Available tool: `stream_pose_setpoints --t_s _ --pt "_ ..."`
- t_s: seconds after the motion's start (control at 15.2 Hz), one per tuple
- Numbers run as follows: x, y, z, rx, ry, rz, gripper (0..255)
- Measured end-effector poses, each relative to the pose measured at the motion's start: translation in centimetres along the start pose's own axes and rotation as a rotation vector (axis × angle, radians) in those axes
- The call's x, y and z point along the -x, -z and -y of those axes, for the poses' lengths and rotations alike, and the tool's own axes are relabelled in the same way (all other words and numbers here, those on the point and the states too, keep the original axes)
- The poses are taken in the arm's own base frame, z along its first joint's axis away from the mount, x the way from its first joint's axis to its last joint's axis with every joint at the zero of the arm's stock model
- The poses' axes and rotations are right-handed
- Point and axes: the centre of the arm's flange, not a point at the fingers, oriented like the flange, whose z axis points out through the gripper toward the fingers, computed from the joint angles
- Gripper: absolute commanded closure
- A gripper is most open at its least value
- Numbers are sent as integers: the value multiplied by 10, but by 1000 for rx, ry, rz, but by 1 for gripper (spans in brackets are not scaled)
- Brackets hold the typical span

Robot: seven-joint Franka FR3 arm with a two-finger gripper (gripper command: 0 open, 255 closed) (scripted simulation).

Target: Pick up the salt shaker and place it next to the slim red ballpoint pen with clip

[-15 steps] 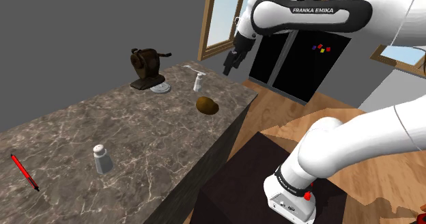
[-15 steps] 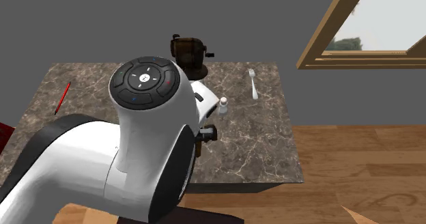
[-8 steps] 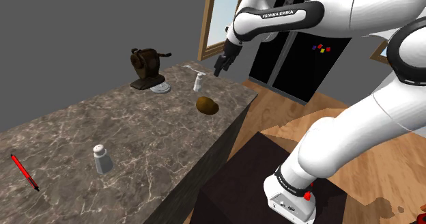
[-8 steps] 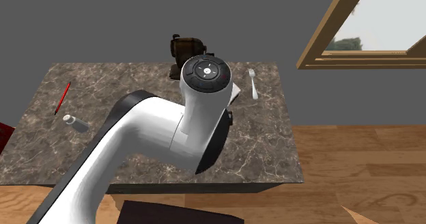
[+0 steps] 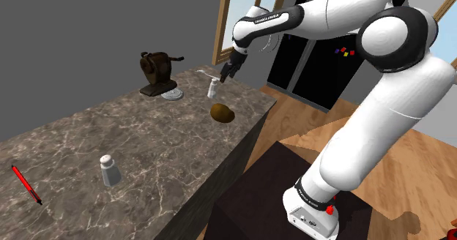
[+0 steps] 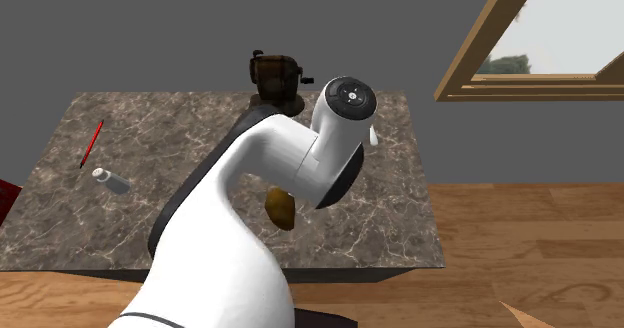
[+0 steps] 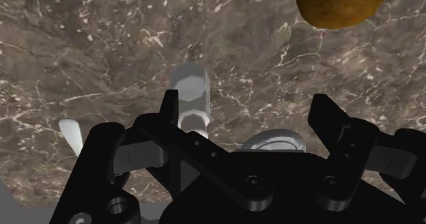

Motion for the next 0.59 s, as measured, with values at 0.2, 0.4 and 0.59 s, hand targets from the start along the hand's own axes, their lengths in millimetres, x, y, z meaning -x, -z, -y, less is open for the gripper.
stream_pose_setpoints --t_s 0.2,0.4,0.59 --pt "-18 -29 -22 -18 4 -11 0" --pt "-39 -54 -40 -35 6 -23 0" --pt "-45 -71 -45 -39 8 -25 0"
